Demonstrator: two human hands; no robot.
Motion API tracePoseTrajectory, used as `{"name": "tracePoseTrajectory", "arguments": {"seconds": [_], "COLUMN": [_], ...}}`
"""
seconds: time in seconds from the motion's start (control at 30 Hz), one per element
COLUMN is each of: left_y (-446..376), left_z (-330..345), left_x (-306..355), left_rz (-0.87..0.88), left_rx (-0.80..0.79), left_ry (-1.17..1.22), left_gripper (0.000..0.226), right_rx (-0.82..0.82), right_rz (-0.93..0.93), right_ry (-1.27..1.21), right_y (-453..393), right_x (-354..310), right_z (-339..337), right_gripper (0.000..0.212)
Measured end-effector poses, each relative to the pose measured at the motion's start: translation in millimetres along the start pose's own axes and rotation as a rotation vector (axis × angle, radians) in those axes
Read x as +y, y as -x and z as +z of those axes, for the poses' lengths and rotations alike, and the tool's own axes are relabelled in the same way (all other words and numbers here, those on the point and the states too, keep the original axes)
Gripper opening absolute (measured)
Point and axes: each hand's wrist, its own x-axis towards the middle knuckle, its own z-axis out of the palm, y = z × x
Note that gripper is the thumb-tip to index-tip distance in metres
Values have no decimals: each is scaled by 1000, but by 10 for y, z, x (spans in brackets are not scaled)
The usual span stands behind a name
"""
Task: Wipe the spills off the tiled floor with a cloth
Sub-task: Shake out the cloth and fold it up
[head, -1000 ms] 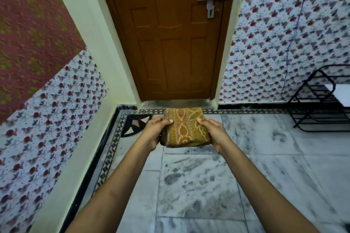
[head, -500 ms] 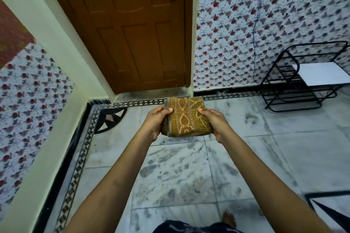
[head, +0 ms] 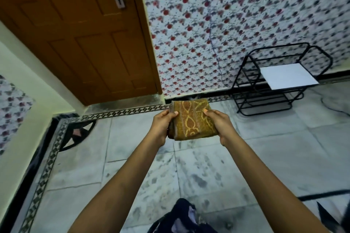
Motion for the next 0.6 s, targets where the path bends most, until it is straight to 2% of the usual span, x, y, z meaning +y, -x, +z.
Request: {"name": "tracePoseTrajectory", "arguments": {"seconds": [0.17, 0.37, 0.5, 0.6], "left_y": [-437, -954, -1301, -1556], "left_z": [786, 1768, 2445, 2962], "left_x": [46, 192, 376, 455], "left_rz": [-33, -27, -36, -68], "left_rx": [-37, -64, -35, -57], "left_ry": [0, 25, 40, 60], "left_gripper": [45, 38, 29, 20], "right_rx": [65, 96, 98, 99], "right_rz": [1, -1, 55, 36], "right_ry": [-29, -60, -70, -67], "right_y": [-405, -1070, -1563, -1908], "right_x": [-271, -728, -1109, -1401], "right_z": [-607, -1318, -1781, -2164], "right_gripper": [11, 9, 24, 27]}}
